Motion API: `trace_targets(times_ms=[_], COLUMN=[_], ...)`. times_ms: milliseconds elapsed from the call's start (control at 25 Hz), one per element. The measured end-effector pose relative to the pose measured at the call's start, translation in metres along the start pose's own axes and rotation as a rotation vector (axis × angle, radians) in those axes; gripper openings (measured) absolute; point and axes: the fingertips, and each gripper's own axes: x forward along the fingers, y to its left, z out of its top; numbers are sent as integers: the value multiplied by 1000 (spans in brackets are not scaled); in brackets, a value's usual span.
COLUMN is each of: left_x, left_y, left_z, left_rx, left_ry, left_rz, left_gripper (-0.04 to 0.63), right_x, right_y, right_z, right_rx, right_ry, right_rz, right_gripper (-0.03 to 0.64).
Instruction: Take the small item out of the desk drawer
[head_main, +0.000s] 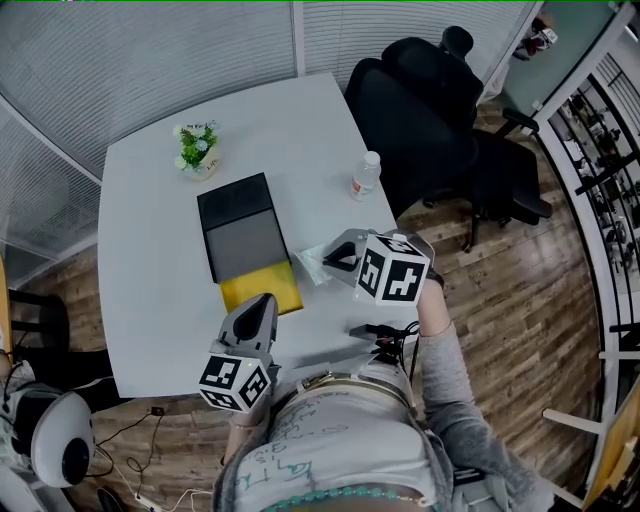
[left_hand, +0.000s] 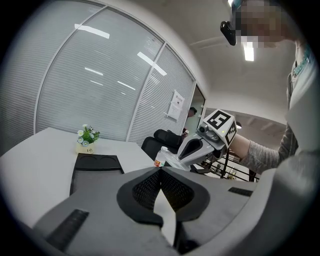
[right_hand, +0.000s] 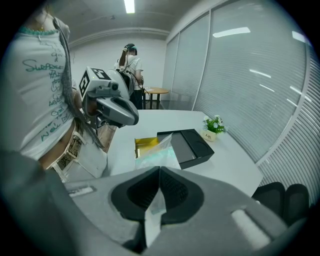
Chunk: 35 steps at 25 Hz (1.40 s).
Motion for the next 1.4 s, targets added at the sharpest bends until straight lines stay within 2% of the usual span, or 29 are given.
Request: trace_targets(times_ms=[1400], left_x=[24], left_y=[-6], left_z=[-3], left_rx=[1], left_ry=[42], left_rz=[-50], left_gripper=[-2], right_x=[18], right_y=[-10], right_z=[-40], right_rx=[66], right_ry=[43], right_rz=[-5], right_gripper=[5])
